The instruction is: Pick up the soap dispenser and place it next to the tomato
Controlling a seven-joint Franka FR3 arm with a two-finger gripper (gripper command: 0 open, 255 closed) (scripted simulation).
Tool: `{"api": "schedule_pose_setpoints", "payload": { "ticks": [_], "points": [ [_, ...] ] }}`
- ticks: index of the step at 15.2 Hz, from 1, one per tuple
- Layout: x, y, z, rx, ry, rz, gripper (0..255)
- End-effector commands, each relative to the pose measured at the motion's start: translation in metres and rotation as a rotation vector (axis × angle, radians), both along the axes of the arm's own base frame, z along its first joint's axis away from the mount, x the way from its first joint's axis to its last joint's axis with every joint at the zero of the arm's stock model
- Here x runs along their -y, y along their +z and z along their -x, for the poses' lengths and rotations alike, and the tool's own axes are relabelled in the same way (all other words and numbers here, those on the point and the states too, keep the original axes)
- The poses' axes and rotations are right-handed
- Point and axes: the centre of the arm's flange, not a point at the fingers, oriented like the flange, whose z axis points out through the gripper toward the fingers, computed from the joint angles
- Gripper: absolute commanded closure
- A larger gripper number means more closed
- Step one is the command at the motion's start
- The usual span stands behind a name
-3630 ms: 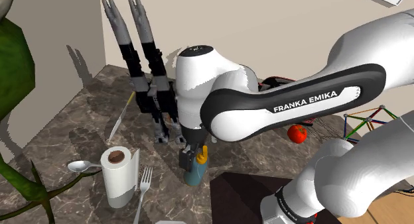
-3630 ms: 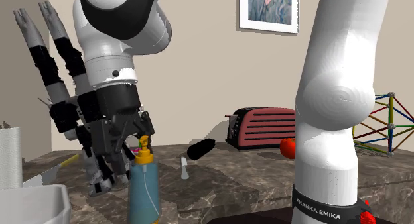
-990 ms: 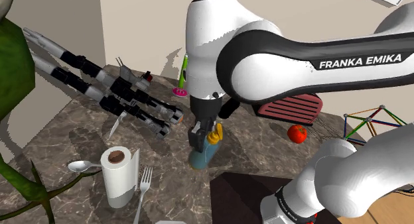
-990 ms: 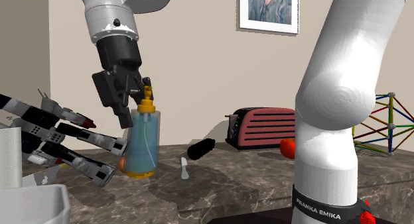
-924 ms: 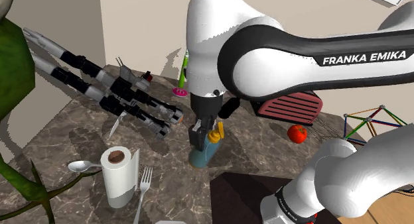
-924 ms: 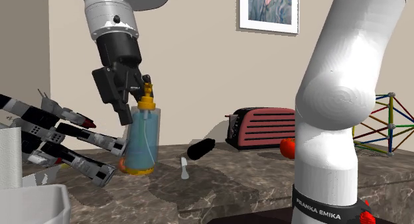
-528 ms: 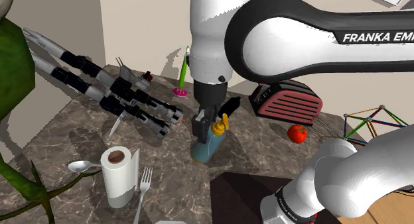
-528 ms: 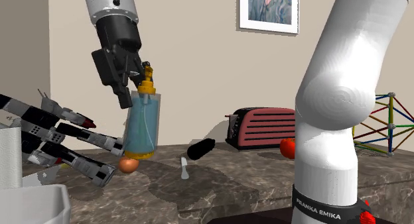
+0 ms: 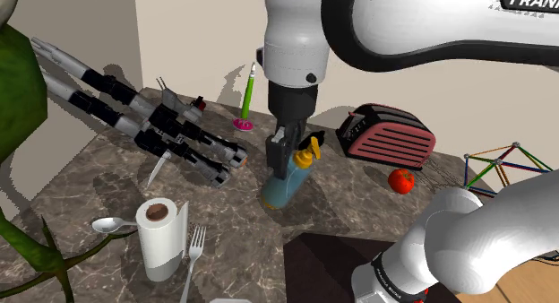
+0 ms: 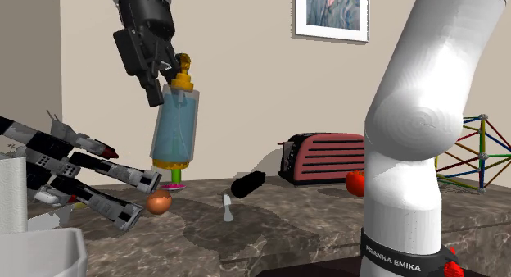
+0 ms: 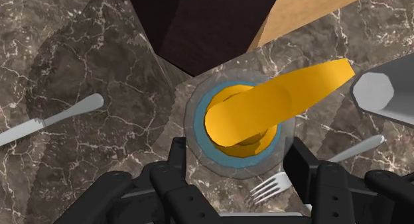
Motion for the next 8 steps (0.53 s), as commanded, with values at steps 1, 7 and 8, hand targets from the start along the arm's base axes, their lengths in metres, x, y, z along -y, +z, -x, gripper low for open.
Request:
{"api": "schedule_pose_setpoints", "payload": {
  "ticks": [1, 7, 8],
  "points": [
    [0.000, 0.011, 0.000, 0.000, 0.000, 0.000, 255],
    [0.000, 0.042, 0.000, 0.000, 0.000, 0.000, 255],
    [0.000, 0.048, 0.000, 0.000, 0.000, 0.000, 255]
  ]
}}
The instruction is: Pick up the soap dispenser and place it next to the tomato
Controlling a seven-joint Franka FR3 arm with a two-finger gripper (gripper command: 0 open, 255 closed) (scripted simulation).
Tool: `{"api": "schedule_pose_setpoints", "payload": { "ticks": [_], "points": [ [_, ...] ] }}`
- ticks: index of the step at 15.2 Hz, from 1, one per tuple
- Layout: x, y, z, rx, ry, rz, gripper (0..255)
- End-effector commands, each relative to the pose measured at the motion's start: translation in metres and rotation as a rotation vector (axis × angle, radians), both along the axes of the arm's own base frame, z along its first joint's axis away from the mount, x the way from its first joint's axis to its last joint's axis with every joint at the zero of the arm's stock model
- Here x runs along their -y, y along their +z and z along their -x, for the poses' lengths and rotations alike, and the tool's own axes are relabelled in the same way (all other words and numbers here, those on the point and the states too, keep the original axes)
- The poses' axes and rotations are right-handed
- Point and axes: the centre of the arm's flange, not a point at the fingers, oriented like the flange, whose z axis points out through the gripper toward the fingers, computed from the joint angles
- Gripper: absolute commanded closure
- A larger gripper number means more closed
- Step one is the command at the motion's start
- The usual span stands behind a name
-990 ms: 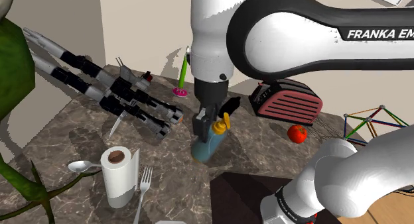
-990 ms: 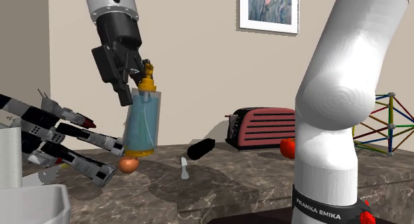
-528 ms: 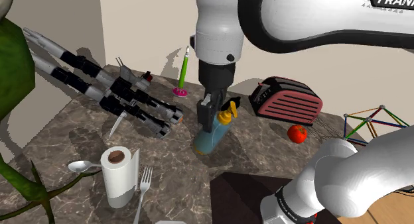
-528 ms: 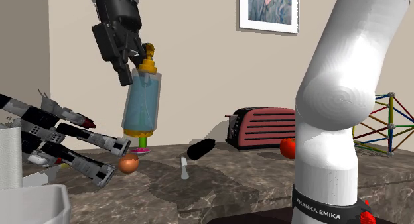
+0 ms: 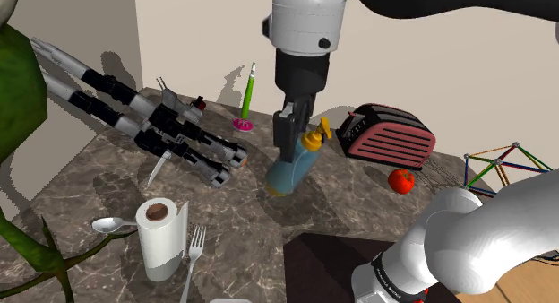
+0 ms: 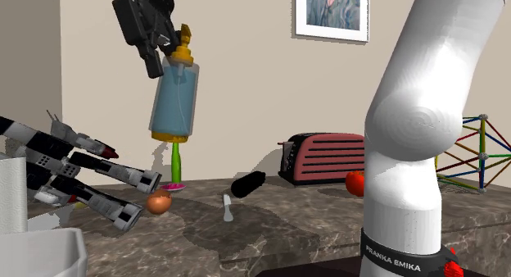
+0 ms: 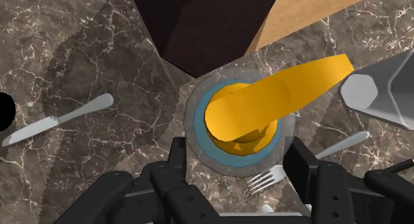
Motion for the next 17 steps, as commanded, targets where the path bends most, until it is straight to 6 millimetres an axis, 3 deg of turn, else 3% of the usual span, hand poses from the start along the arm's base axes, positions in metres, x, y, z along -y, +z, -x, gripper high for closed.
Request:
{"api": "schedule_pose_setpoints", "payload": {
  "ticks": [1, 4, 17],
  "points": [
    [0.001, 0.010, 0.000, 0.000, 0.000, 0.000, 255],
    [0.001, 0.022, 0.000, 0.000, 0.000, 0.000, 255],
    [0.170, 0.022, 0.029, 0.000, 0.000, 0.000, 255]
  ]
}}
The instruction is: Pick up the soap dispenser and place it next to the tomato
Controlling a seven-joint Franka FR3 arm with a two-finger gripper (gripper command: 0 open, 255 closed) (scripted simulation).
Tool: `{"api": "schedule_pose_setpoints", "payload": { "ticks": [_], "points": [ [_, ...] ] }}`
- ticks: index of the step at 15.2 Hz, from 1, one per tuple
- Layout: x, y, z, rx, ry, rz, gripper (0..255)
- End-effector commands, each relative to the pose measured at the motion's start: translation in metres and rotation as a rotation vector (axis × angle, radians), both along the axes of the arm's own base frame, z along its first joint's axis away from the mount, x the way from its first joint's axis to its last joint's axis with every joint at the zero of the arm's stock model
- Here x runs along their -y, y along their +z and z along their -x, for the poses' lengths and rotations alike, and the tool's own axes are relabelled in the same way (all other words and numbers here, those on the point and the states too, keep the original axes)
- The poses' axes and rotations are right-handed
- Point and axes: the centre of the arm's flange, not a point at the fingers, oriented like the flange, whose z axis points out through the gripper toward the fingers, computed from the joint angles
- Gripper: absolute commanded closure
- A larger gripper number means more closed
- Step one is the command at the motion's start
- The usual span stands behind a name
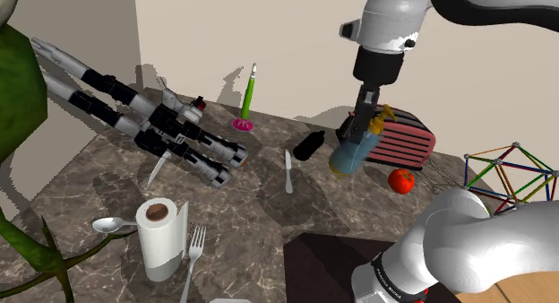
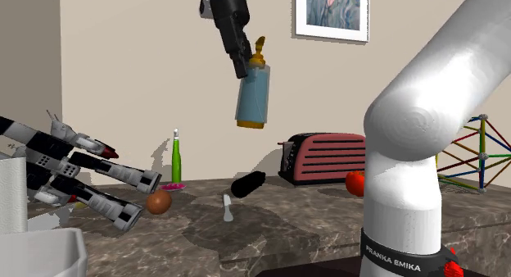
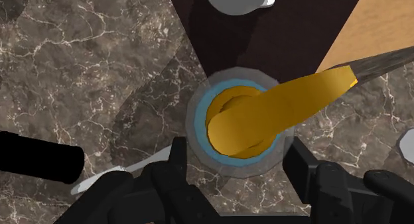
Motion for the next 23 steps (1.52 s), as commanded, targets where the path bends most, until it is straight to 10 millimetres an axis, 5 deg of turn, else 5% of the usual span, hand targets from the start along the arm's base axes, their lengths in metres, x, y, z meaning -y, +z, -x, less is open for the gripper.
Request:
{"api": "schedule_pose_setpoints", "payload": {
  "ticks": [1, 23],
  "points": [
    [0.027, 0.000, 0.004, 0.000, 0.001, 0.000, 255],
    [0.314, 0.001, 0.053, 0.000, 0.001, 0.000, 255]
  ]
}}
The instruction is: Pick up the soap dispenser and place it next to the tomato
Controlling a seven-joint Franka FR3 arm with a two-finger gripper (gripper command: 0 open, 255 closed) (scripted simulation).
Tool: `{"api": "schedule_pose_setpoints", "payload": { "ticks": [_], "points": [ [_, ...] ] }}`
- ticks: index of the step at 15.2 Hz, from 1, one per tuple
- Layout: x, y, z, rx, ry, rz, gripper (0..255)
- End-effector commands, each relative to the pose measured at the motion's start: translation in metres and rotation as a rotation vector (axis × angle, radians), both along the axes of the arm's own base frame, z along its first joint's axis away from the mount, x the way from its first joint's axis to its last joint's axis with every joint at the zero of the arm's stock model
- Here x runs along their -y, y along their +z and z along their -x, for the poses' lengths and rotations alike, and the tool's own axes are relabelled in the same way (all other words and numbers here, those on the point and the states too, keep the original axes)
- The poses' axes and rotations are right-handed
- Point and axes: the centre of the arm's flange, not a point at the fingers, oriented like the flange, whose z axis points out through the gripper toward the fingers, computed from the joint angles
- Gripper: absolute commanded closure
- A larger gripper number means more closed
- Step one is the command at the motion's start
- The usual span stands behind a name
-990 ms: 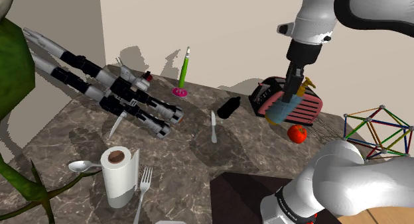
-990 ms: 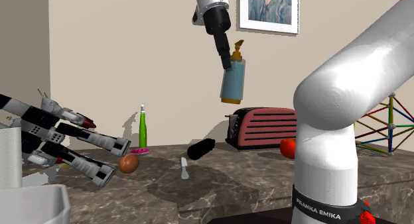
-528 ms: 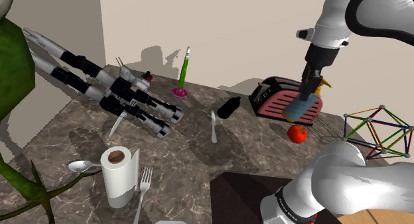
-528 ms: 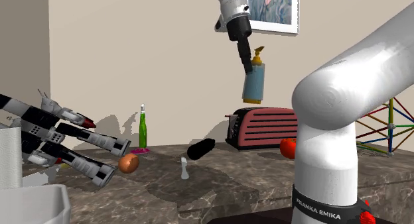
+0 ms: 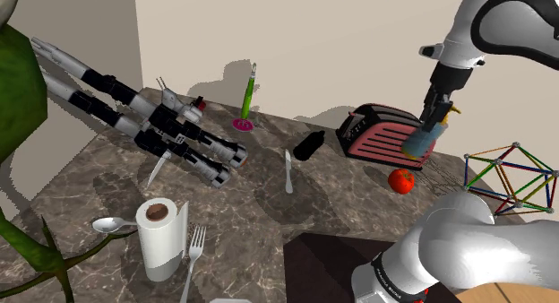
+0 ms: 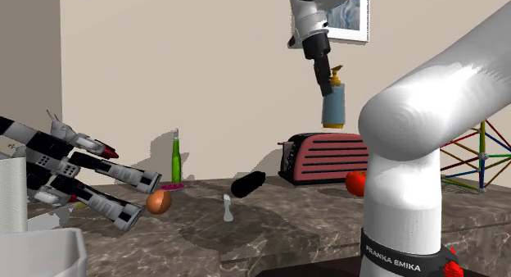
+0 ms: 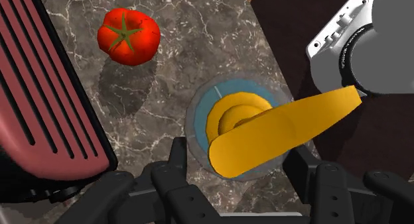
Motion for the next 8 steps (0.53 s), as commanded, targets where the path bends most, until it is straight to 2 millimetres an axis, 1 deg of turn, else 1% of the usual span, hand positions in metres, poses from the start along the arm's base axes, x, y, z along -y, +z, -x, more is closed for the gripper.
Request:
{"api": "schedule_pose_setpoints", "payload": {
  "ticks": [1, 8],
  "points": [
    [0.027, 0.002, 0.010, -0.001, 0.001, 0.001, 255],
    [0.118, 0.002, 0.026, -0.001, 0.001, 0.001, 255]
  ]
}}
